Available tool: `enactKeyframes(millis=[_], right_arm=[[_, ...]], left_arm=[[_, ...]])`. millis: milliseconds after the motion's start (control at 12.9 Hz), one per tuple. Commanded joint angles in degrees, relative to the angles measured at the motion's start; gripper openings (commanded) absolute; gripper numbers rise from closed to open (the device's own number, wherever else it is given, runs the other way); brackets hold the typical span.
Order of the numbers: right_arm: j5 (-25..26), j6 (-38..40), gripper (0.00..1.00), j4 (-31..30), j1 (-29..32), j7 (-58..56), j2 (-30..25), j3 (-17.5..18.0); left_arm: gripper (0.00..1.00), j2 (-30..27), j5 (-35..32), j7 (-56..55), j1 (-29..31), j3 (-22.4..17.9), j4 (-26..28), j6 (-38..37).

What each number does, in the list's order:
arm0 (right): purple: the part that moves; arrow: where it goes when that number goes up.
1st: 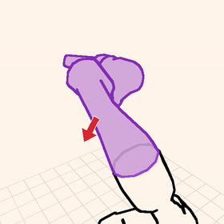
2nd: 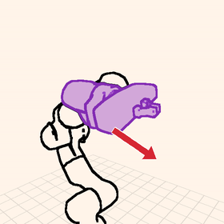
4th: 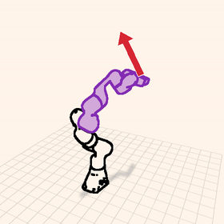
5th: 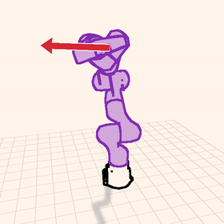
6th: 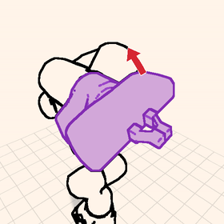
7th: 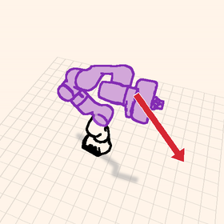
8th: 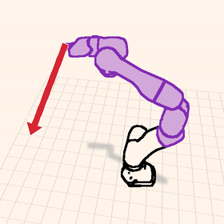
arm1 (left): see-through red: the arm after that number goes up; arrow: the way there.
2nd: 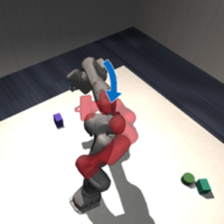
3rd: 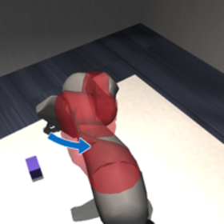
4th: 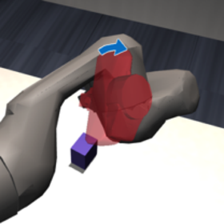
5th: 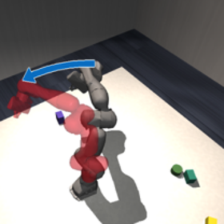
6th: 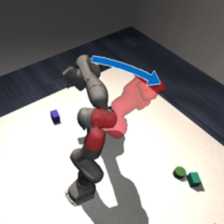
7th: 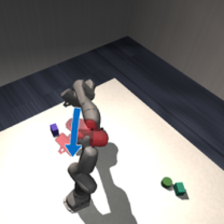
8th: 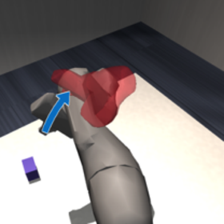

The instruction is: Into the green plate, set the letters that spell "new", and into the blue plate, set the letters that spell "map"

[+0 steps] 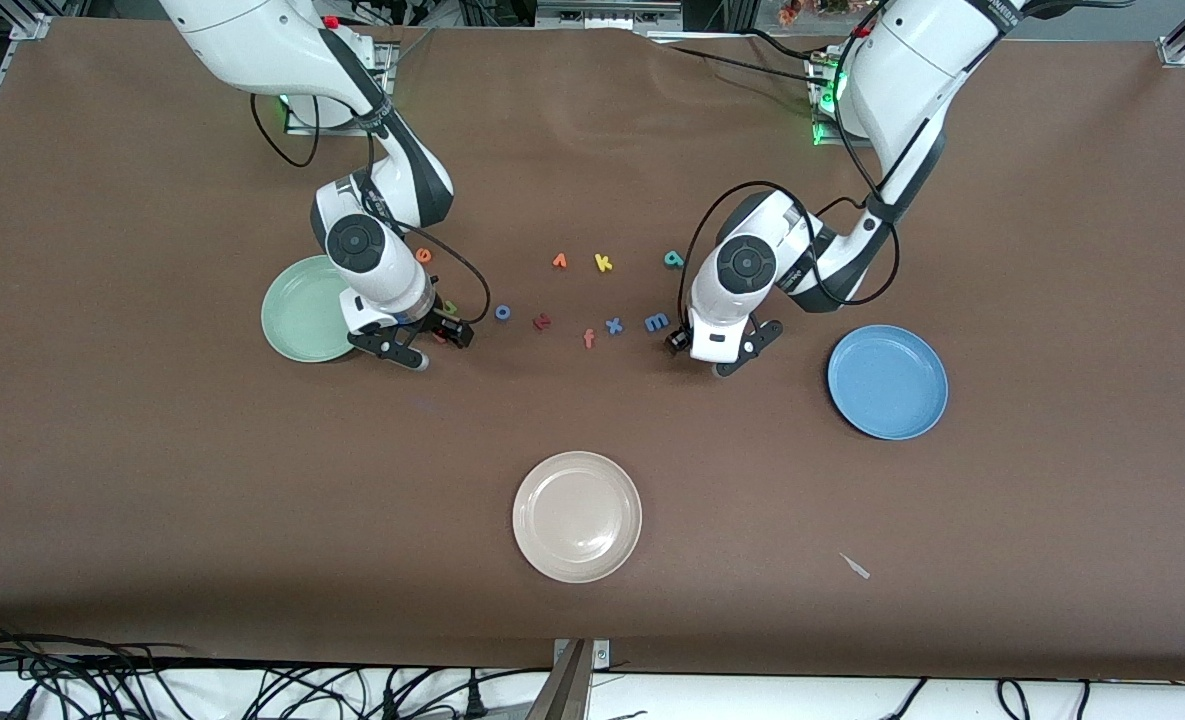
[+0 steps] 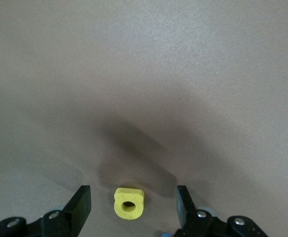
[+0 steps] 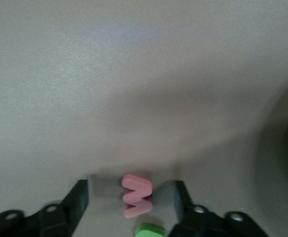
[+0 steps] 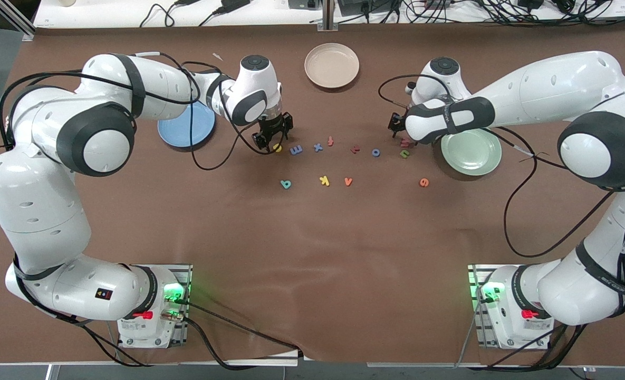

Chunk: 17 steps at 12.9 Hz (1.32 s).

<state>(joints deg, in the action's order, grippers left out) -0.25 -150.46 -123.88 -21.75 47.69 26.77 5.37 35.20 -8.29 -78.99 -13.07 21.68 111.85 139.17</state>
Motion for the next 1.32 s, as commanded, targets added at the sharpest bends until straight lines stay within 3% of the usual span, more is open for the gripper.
enactKeyframes(millis=[0,155,233,466,699,932,1010,1166,1243], right_arm=[[1.48,-1.24,0.41,-1.01,-0.66,1.44,-0.14,-1.15],[2.09,-0.62,0.1,-0.74,-0.66,0.57,-0.31,-1.24],[3.14,0.95,0.05,-0.48,-0.66,-0.04,-0.66,-1.24],[5.09,12.96,0.05,2.67,-0.31,-5.47,-4.52,-3.08],[4.91,20.98,0.05,3.39,-0.14,-17.66,-8.57,-8.25],[4.82,17.78,0.06,-1.42,-0.05,-29.65,-10.24,-14.23],[4.82,14.27,0.13,-4.32,-0.14,-31.15,-10.77,-15.12],[4.82,10.73,0.86,-6.89,-0.05,-31.34,-10.25,-15.3],[4.82,11.5,0.96,-6.46,-0.14,-30.3,-10.68,-15.22]], left_arm=[[0.6,0.74,-1.99,-3.01,-0.99,-0.06,-0.94,0.05],[0.52,0.74,-1.99,-3.53,-1.0,-0.06,-0.94,0.05],[0.48,0.83,-1.99,-3.71,-1.08,-0.06,-0.94,0.05],[0.36,1.18,-2.08,-3.63,-1.08,-0.06,-0.94,0.05],[0.24,1.27,-2.08,-3.54,-1.08,-0.15,-1.02,-0.13],[0.05,0.57,-2.08,-2.23,-0.21,-0.23,-2.25,-2.93],[0.05,0.48,-2.08,0.56,0.06,-0.5,-3.73,-5.9],[0.04,0.31,-2.08,8.72,2.94,-0.32,-7.16,-13.71],[0.04,0.13,-1.99,14.07,4.61,-0.32,-9.09,-17.84]])
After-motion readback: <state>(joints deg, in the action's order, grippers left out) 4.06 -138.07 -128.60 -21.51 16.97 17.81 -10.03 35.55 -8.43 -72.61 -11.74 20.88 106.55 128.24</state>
